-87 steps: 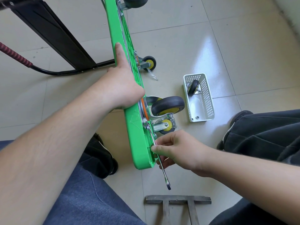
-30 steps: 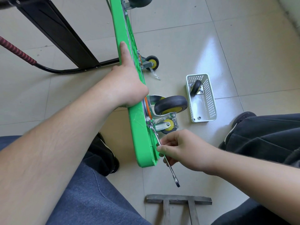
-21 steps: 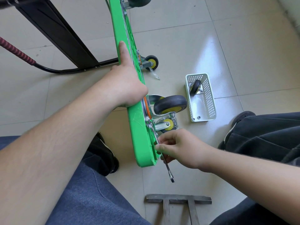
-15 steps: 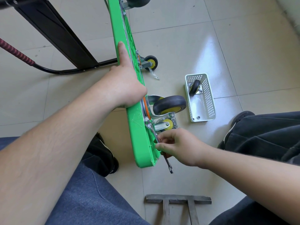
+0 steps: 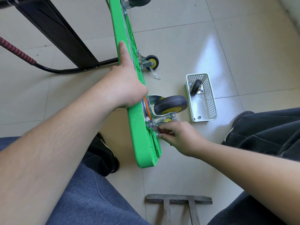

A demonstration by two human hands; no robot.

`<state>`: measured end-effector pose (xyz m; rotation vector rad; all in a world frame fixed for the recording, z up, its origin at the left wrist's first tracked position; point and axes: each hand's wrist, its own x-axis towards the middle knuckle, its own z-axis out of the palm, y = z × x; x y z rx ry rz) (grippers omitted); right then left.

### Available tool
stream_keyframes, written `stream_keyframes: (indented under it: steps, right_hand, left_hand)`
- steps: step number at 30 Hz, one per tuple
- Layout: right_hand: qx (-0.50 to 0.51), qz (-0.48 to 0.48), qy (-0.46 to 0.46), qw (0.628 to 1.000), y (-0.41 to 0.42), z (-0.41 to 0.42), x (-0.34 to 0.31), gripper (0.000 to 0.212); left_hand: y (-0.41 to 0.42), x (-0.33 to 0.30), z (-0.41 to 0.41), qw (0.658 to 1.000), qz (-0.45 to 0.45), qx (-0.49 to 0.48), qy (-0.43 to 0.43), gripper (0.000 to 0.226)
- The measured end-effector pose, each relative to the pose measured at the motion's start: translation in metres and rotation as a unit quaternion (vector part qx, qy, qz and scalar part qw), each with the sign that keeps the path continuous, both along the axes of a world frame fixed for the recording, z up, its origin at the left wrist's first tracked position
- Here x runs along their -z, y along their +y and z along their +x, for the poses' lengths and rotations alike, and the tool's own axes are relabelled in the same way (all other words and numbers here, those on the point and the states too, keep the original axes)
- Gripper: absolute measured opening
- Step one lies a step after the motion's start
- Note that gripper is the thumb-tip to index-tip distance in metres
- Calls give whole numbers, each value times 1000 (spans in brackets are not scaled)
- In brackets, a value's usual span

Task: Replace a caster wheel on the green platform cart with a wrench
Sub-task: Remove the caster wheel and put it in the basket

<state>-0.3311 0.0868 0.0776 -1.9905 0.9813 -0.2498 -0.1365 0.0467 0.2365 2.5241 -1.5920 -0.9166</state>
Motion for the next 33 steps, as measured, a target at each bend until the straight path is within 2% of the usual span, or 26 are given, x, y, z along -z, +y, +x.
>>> stream_keyframes:
  steps: [6,12,14,18,22,33]
  right_hand:
    - [-9,-16,15,1000,1,-3,0,15]
    - [-18,74,114,991,5,-15,-3,13]
    - [-9,100,122,987,9,-17,-10,15]
    - [40,206,64,976,15,-18,-25,15]
    - [101,316,-14,943,18,-17,-41,19]
    - [107,375,-44,920,24,-4,-54,20]
  left_hand:
    - [0,0,-1,1000,2,-2,2,113]
    - [1,-1,-2,1000,-7,-8,4,113]
    - [2,-2,-2,1000,-8,-11,5,113]
    - [2,-3,-2,1000,-9,-10,3,113]
    - [1,-3,-3,1000,-10,-6,1,113]
    - [2,-2,-3,1000,-8,-7,4,113]
